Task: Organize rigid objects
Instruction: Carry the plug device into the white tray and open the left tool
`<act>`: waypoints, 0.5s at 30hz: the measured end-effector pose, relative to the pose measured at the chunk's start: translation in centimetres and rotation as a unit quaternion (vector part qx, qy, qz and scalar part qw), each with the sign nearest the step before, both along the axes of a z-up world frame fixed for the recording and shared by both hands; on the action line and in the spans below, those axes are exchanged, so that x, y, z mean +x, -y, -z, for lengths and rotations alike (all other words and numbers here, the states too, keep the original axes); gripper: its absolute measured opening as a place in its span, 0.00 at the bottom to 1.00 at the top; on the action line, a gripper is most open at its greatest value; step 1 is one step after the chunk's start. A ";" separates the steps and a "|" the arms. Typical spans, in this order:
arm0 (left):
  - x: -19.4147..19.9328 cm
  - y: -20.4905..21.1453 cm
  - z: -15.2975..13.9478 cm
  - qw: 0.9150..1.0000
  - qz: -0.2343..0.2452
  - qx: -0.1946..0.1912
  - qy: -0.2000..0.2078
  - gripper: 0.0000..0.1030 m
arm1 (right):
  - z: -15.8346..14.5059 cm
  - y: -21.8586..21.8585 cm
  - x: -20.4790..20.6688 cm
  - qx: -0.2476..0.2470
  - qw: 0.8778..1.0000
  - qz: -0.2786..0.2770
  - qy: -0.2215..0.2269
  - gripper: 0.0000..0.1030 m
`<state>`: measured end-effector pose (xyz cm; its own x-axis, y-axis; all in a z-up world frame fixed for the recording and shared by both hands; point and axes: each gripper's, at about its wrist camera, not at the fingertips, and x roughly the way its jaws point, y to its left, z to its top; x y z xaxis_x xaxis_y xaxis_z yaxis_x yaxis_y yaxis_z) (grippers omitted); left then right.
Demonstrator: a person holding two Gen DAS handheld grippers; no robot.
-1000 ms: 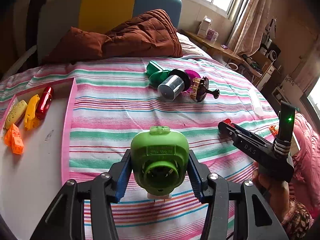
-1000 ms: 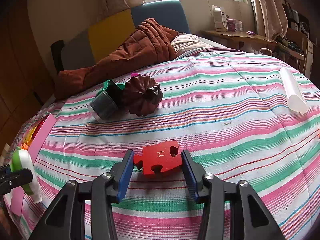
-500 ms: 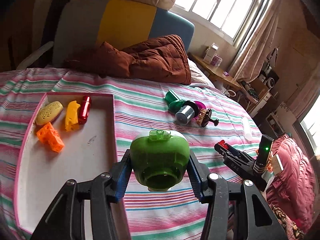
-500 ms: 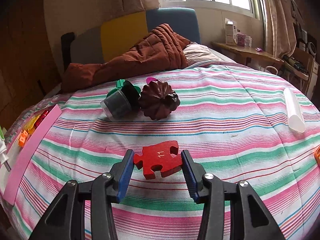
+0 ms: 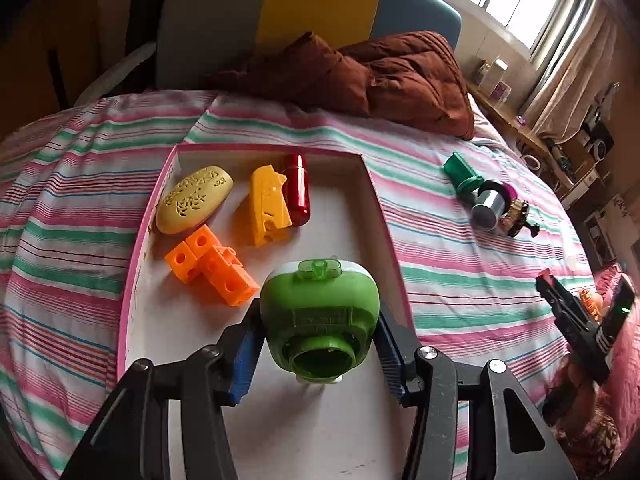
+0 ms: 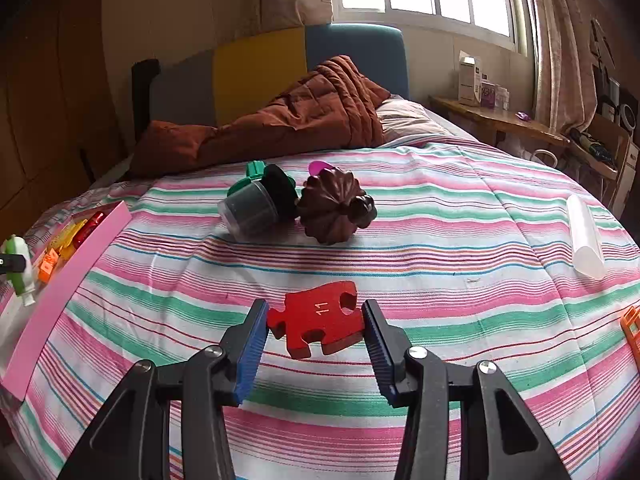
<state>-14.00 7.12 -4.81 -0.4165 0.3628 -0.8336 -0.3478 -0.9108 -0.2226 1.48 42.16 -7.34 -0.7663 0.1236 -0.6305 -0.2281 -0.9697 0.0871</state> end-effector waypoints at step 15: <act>0.9 1.5 -0.2 0.997 -0.048 0.023 -0.046 0.80 | 0.1 2.0 -0.3 0.013 0.999 -0.028 0.010 0.46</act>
